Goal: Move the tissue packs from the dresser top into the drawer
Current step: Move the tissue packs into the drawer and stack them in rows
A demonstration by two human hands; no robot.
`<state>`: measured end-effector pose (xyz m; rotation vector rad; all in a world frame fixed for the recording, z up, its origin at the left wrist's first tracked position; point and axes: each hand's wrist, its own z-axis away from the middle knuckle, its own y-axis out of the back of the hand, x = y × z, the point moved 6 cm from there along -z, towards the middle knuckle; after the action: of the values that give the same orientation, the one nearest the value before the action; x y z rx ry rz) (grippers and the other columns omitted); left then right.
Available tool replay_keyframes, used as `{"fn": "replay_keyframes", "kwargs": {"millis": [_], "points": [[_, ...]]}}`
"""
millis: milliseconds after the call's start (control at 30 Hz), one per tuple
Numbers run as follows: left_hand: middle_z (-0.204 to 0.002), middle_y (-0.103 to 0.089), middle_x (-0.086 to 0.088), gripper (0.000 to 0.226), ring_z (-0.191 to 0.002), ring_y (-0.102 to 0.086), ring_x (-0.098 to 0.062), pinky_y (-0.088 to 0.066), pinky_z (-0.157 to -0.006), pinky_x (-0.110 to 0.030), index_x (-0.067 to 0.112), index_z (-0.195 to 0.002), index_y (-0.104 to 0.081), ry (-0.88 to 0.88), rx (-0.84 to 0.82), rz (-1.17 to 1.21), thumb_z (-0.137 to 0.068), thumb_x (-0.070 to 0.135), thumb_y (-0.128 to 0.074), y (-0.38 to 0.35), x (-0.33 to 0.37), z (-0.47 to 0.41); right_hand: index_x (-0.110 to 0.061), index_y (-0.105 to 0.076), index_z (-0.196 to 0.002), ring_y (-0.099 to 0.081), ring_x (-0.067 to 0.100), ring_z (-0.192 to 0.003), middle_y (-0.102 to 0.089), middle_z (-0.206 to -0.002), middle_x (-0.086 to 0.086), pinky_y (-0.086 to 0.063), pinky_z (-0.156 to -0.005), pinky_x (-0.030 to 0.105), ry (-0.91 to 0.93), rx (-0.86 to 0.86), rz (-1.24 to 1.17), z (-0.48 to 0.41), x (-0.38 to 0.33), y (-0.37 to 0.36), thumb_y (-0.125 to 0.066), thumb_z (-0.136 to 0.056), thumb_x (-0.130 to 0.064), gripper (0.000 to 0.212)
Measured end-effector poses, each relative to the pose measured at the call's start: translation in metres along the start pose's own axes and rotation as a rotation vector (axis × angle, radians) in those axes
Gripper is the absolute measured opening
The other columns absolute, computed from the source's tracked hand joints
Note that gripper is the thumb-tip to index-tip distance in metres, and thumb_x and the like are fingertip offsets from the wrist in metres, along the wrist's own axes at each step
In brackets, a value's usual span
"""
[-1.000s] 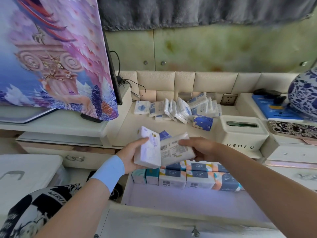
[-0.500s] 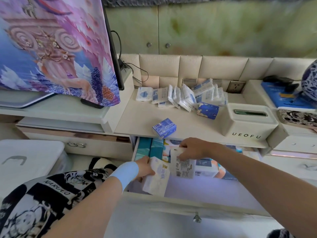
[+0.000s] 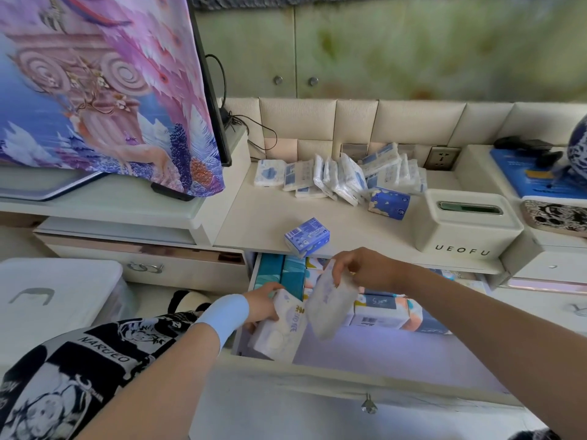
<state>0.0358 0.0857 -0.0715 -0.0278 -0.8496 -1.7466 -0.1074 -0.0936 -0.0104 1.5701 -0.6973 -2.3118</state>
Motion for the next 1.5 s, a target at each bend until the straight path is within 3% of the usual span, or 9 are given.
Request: {"fn": "replay_keyframes", "kwargs": {"millis": [133,400,500,567,700,833,967,1267,1500], "points": [[-0.139,-0.043,-0.013,0.071,-0.115,-0.054,-0.036,-0.056,-0.09,-0.05,0.04,-0.147,-0.025,0.0,0.0,0.001,-0.092,0.01,-0.059,-0.005,-0.003,-0.005,-0.014,-0.068,-0.069,-0.062,0.037,-0.115,-0.064,-0.126,0.014,-0.051,-0.091,0.057,-0.081,-0.047,-0.357,-0.001,0.017,-0.004,-0.048,-0.082,0.022,0.043],[-0.139,-0.052,-0.005,0.049,-0.121,-0.054,-0.026,-0.047,-0.098,-0.031,0.025,-0.14,-0.048,-0.133,0.142,-0.482,-0.092,0.018,-0.057,-0.002,0.009,-0.01,-0.018,-0.07,-0.07,-0.061,0.037,-0.114,-0.066,-0.123,0.007,-0.054,-0.091,0.057,-0.096,-0.077,-0.313,-0.009,0.021,-0.026,-0.048,-0.083,0.017,0.044],[-0.128,-0.061,0.002,0.031,-0.114,-0.06,-0.019,-0.046,-0.1,-0.033,0.028,-0.125,-0.059,-0.254,0.248,-0.157,-0.096,0.031,-0.05,0.028,0.035,0.005,-0.019,-0.071,-0.07,-0.062,0.036,-0.113,-0.065,-0.122,0.01,-0.054,-0.09,0.057,-0.107,-0.074,-0.308,-0.013,0.016,-0.031,-0.047,-0.081,0.017,0.045],[-0.121,-0.063,0.006,0.033,-0.11,-0.062,-0.013,-0.047,-0.102,-0.038,0.035,-0.12,-0.057,-0.293,0.092,0.19,-0.089,0.046,-0.06,0.032,0.044,0.013,-0.019,-0.071,-0.07,-0.065,0.033,-0.106,-0.066,-0.119,0.015,-0.055,-0.09,0.051,-0.094,-0.045,-0.388,-0.017,0.009,-0.033,-0.044,-0.081,0.02,0.049],[-0.124,-0.066,0.002,0.075,-0.115,-0.061,-0.017,-0.049,-0.099,-0.036,0.038,-0.139,-0.04,-0.324,-0.091,0.188,-0.075,0.035,-0.079,0.028,0.044,0.022,-0.017,-0.069,-0.08,-0.067,0.024,-0.088,-0.07,-0.113,0.011,-0.056,-0.077,0.041,-0.057,0.063,-0.64,-0.028,-0.009,-0.041,-0.05,-0.084,0.022,0.043],[-0.121,-0.062,0.001,0.066,-0.108,-0.064,-0.021,-0.06,-0.081,-0.039,0.034,-0.133,-0.045,-0.281,-0.016,0.235,-0.081,0.013,-0.079,0.04,0.019,0.018,-0.009,-0.061,-0.111,-0.069,0.022,-0.082,-0.068,-0.104,0.013,-0.062,-0.07,0.039,-0.252,0.254,-0.716,-0.036,-0.002,-0.048,-0.068,-0.09,-0.005,0.022],[-0.119,-0.066,-0.001,0.044,-0.105,-0.067,-0.021,-0.058,-0.089,-0.043,0.025,-0.128,-0.053,-0.214,-0.024,0.183,-0.088,0.024,-0.071,0.033,0.001,0.011,-0.006,-0.059,-0.119,-0.069,0.028,-0.077,-0.068,-0.094,0.018,-0.06,-0.069,0.04,-0.464,0.026,-0.778,-0.037,-0.002,-0.077,-0.053,-0.098,-0.047,0.047],[-0.118,-0.065,-0.008,0.042,-0.105,-0.065,-0.027,-0.057,-0.087,-0.046,0.021,-0.128,-0.046,-0.204,0.102,0.358,-0.091,0.02,-0.067,0.038,0.005,0.001,-0.014,-0.059,-0.117,-0.068,0.033,-0.105,-0.07,-0.116,0.015,-0.054,-0.089,0.045,-0.344,-0.115,-0.608,-0.046,0.004,-0.086,-0.065,-0.09,-0.008,0.028],[-0.115,-0.062,0.001,0.039,-0.097,-0.066,-0.019,-0.051,-0.087,-0.032,0.031,-0.125,-0.05,-0.199,0.061,-0.331,-0.089,0.035,-0.065,0.013,0.008,0.003,-0.008,-0.06,-0.119,-0.069,0.028,-0.101,-0.07,-0.112,0.012,-0.058,-0.087,0.043,-0.451,-0.154,-0.323,-0.032,0.034,-0.112,-0.07,-0.088,-0.005,0.032]]}}
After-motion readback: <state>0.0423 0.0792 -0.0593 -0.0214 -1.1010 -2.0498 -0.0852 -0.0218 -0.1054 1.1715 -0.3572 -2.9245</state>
